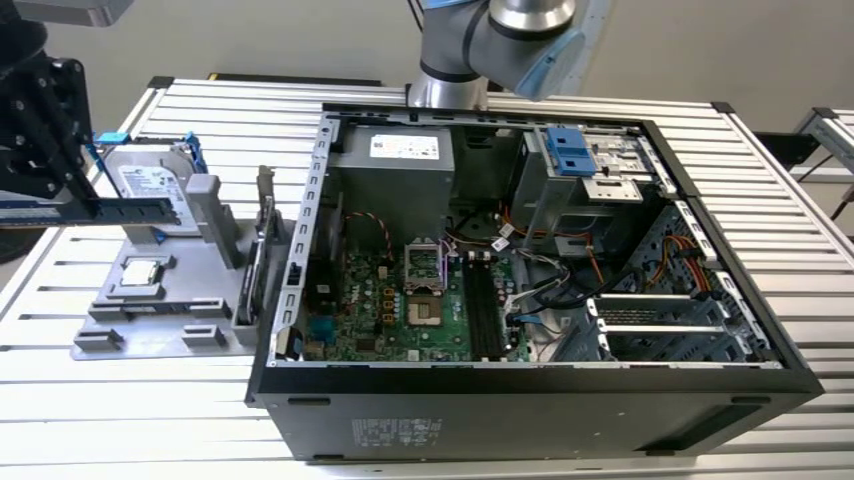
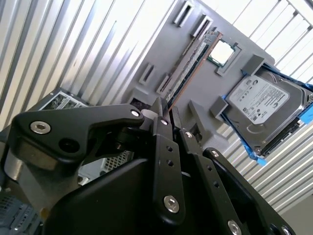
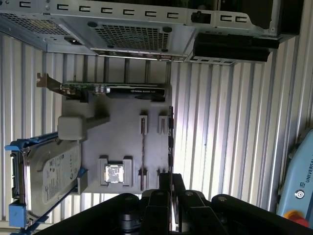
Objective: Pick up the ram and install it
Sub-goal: 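Pick up the ram and move it above insertion slot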
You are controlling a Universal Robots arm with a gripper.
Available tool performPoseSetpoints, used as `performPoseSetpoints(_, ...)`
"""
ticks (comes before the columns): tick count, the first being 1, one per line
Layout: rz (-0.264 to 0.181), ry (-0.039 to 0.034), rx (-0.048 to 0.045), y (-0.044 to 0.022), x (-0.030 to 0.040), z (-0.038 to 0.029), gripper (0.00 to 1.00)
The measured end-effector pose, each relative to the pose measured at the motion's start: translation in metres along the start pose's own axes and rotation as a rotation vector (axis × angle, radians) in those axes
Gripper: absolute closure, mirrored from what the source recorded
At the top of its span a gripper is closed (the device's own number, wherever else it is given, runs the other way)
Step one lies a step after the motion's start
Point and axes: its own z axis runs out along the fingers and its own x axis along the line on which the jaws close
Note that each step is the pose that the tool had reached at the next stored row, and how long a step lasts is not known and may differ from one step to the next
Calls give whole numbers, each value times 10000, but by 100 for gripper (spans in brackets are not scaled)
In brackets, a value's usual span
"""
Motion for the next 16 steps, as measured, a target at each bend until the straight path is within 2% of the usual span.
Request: performPoseSetpoints(16,-1,0,0,236,-7,-5,100)
